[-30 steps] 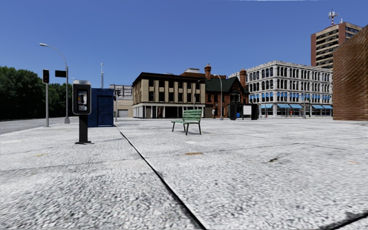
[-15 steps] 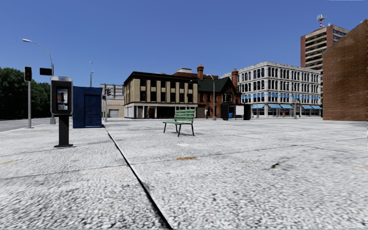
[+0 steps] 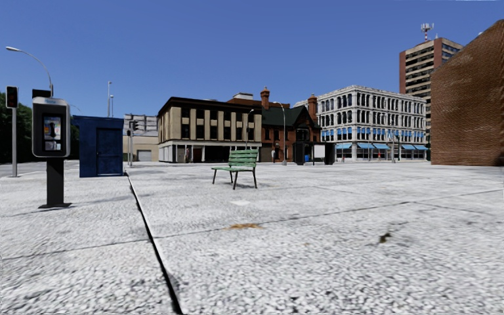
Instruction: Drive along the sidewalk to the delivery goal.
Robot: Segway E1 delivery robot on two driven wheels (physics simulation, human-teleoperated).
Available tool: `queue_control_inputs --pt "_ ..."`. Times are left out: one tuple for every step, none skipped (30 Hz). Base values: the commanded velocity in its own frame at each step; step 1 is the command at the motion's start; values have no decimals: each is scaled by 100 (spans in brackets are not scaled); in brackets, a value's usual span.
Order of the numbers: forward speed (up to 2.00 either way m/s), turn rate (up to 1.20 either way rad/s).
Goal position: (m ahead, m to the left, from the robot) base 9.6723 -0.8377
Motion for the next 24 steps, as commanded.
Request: queue_control_inputs --pt "98 -22" --pt "99 -22" --pt "99 -22" --pt "100 -22" --pt "102 -22" --pt "102 -22" --pt "102 -22" --pt "102 -22" --pt "103 -22" --pt "103 -22" --pt "103 -22" --pt "103 -22" --pt "104 -22" --pt "104 -22" --pt "104 -22" --pt "104 -22" --pt "104 -22" --pt "104 -22" --pt "104 -22" --pt "104 -22" --pt "104 -22" --pt "104 -22" --pt "104 -22" --pt "104 -22"
